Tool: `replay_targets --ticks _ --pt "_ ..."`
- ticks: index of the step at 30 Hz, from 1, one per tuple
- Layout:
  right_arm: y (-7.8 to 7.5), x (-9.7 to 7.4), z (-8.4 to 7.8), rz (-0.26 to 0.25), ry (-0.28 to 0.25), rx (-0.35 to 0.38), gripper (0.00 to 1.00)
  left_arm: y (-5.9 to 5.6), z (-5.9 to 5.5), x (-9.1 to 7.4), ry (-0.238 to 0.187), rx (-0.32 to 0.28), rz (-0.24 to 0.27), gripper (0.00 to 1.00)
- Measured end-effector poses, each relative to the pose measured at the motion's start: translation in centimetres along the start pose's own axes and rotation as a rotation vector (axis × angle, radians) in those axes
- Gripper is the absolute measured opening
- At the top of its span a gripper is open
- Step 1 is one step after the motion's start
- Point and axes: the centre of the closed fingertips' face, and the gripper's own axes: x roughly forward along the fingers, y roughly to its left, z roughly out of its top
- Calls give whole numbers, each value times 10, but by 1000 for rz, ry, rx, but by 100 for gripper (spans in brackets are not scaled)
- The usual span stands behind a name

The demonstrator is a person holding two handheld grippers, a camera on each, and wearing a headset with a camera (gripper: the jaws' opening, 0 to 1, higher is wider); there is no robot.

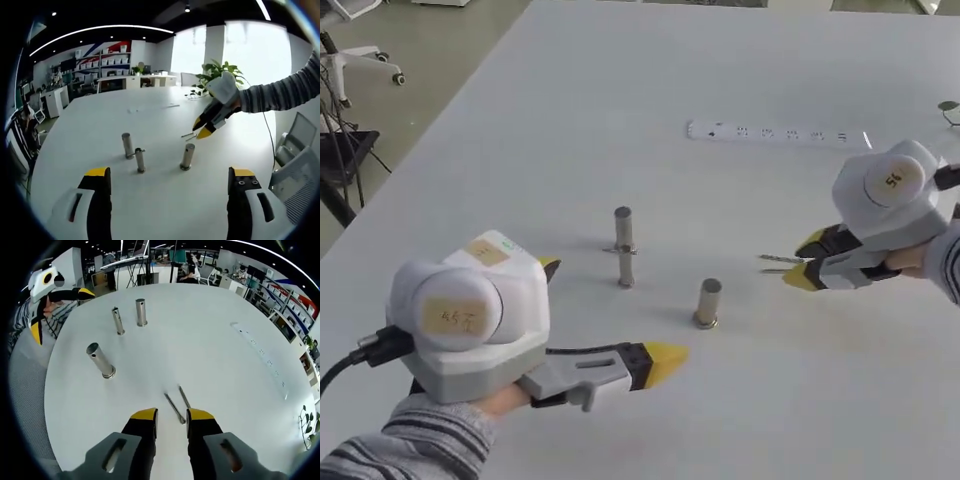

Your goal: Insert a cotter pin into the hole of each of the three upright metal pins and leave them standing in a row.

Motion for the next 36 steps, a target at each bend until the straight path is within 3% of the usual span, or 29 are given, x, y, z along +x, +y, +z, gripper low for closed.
replay_targets --ticks 6,15,24,32,36 --pt "-5 6 -8 2 46 15 16 2 0 0 -7 -16 6 96" --pt "-7 7 -10 31 53 83 10 1 -6 3 10 -25 -6 94" --pt "-8 8 -10 33 66 34 0 4 -8 2 15 -33 2 93" --pt "-4 8 -11 35 85 -23 0 4 -7 2 14 -30 -1 93" --pt "0 6 -7 26 80 -100 0 3 -5 0 14 -21 -1 93"
